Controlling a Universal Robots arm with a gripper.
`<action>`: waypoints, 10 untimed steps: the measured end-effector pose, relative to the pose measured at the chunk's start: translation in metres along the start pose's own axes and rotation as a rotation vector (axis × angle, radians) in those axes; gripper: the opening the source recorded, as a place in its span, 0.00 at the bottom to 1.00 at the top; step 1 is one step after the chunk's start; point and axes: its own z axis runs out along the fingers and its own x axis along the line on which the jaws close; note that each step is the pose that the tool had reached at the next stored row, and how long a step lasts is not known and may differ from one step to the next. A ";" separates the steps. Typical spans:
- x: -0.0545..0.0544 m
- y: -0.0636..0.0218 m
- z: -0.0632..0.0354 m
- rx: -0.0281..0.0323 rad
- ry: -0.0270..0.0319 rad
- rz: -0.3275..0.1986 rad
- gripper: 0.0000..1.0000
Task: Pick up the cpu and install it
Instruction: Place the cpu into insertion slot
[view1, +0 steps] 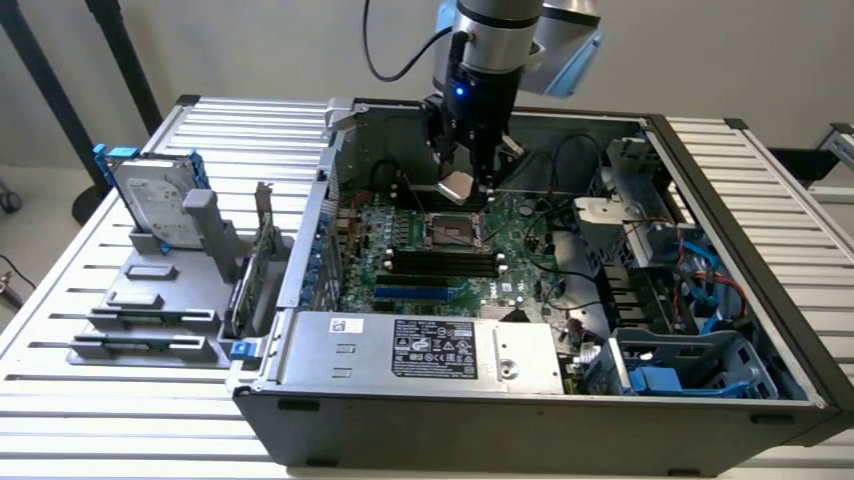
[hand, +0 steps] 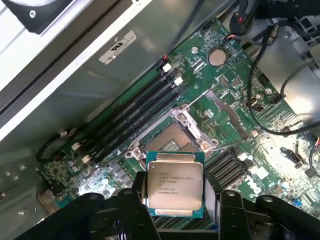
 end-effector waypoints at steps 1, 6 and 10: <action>0.000 0.0000 0.0001 -0.0007 0.0000 0.013 0.55; 0.000 0.0000 0.0004 -0.0027 0.0023 0.071 0.55; 0.000 0.0000 0.0008 -0.0079 0.0018 0.142 0.55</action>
